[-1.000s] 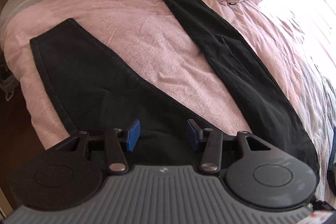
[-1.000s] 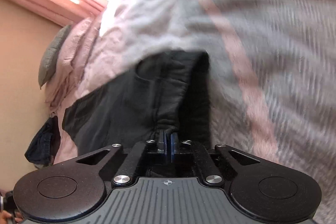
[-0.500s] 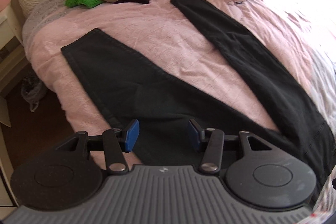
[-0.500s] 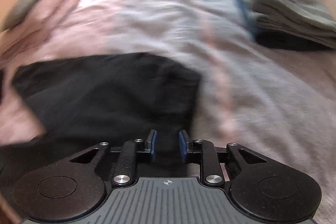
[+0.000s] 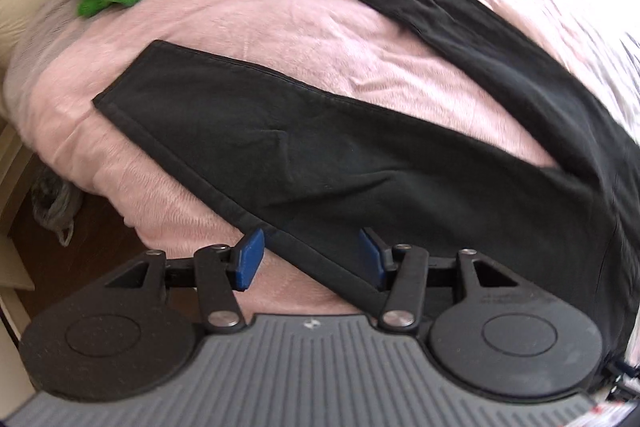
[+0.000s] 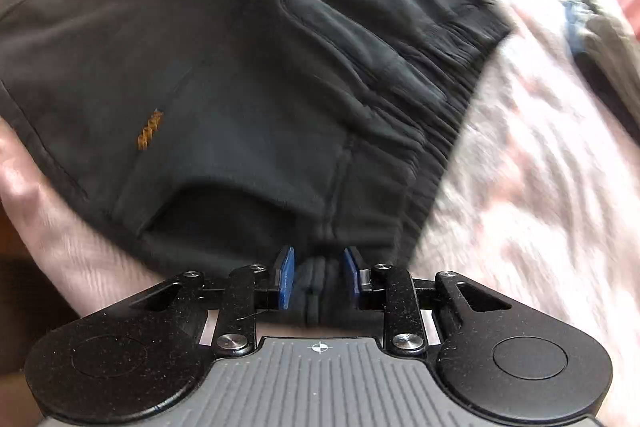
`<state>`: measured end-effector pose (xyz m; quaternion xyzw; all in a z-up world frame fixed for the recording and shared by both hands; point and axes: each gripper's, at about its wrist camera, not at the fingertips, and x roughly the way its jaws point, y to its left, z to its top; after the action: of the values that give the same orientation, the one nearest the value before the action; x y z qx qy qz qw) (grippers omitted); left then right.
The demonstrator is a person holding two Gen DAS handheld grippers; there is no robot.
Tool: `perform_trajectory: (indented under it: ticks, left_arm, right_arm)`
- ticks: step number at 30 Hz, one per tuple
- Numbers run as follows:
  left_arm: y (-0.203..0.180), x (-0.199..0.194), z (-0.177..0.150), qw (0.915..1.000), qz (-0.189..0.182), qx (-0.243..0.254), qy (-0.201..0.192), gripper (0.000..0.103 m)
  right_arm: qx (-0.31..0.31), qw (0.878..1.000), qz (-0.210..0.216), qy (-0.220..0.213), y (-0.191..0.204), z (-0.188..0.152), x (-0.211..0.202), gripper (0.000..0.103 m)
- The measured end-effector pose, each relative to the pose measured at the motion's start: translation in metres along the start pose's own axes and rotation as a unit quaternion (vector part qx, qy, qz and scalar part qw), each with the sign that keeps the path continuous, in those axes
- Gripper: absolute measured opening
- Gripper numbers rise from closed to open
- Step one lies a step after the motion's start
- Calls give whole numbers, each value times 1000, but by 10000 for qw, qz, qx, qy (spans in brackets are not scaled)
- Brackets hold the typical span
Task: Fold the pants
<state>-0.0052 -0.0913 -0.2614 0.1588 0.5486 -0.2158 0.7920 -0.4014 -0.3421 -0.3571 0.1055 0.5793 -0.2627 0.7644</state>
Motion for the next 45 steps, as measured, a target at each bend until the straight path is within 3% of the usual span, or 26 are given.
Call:
perform_trajectory:
  ticks: [3, 5, 7, 9, 11, 12, 16, 18, 20, 25, 28, 33, 45]
  left_arm:
    - [7, 11, 10, 9986, -260, 431, 153, 48]
    - [7, 15, 18, 9953, -396, 848, 231, 49]
    - [6, 12, 28, 9912, -468, 1223, 188, 49]
    - [5, 5, 38, 9875, -573, 1464, 77, 53]
    - [6, -7, 48, 9851, -713, 1562, -40, 55]
    - [6, -14, 52, 9844, -770, 1580, -91, 57]
    - [4, -44, 67, 9820, -900, 1631, -319, 61]
    - [2, -60, 71, 9810, -901, 1666, -428, 70]
    - [-1, -77, 72, 9800, -848, 1716, -555, 70]
    - [-2, -115, 57, 9800, -776, 1659, -783, 76]
    - [-3, -135, 37, 9814, -805, 1539, -814, 77]
    - [-5, -162, -9, 9827, -815, 1402, -897, 78]
    - [9, -213, -110, 9866, -512, 1183, -1002, 80]
  right_arm:
    - [1004, 9934, -366, 408, 6, 7, -14, 25]
    - [1847, 9786, -391, 814, 9, 12, -22, 25]
    - [2720, 9594, -69, 741, 12, 11, -41, 26]
    - [3522, 9324, 437, 681, 16, 15, -59, 27]
    - [3997, 9113, 800, 577, 20, 25, -78, 32]
    - [4076, 9080, 866, 446, 23, 35, -87, 37]
    - [3880, 9187, 703, -213, 28, 65, -134, 44]
    - [3705, 9253, 608, -538, 29, 80, -154, 49]
    - [3510, 9313, 564, -794, 31, 91, -177, 53]
    - [2877, 9522, 402, -949, 47, 96, -216, 60]
    - [2638, 9593, 461, -900, 55, 84, -227, 61]
    - [2562, 9591, 834, -868, 56, 51, -248, 61]
    - [1901, 9726, 989, -898, 67, -16, -281, 62]
